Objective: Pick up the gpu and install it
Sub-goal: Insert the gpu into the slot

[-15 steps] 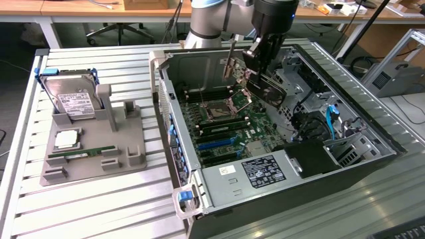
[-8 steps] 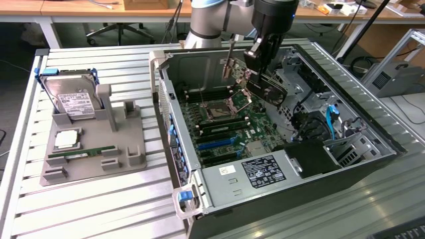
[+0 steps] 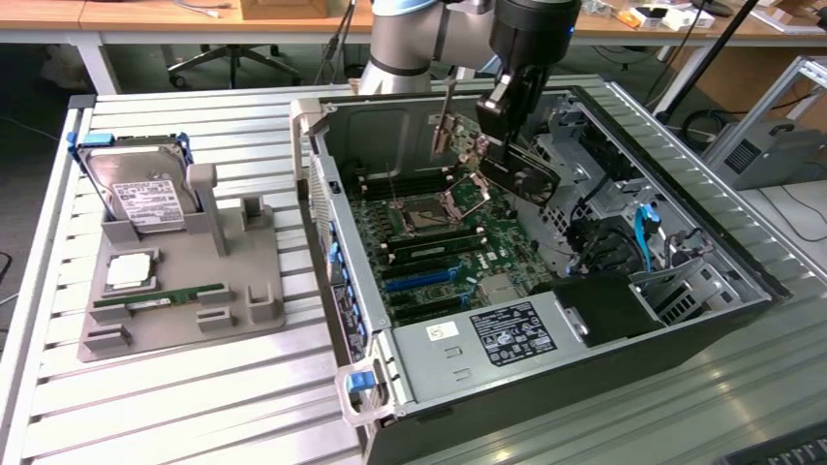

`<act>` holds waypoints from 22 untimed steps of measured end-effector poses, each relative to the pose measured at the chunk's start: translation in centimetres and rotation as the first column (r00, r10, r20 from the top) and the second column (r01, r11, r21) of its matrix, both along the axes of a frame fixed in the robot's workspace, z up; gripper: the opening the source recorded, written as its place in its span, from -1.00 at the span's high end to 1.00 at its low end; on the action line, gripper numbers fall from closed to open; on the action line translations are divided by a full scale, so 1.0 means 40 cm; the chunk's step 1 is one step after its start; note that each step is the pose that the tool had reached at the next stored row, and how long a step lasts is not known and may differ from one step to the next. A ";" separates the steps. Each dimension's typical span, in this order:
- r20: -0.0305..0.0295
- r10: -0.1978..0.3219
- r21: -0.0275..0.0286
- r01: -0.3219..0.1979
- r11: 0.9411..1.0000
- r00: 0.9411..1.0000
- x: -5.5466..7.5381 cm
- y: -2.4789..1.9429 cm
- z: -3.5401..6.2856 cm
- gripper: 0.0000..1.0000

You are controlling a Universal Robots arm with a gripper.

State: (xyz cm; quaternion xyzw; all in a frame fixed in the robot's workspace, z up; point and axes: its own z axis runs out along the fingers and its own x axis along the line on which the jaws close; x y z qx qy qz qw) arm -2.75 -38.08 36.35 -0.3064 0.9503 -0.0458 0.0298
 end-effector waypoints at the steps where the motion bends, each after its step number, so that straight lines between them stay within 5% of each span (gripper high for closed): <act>1: 0.000 0.004 -0.001 -0.004 1.000 1.000 0.000 0.000 0.000 0.47; 16: 0.000 0.050 -0.005 -0.050 0.999 0.999 0.000 -0.002 -0.002 0.47; 22: -0.001 0.086 -0.019 -0.086 0.996 0.996 0.000 -0.002 -0.002 0.47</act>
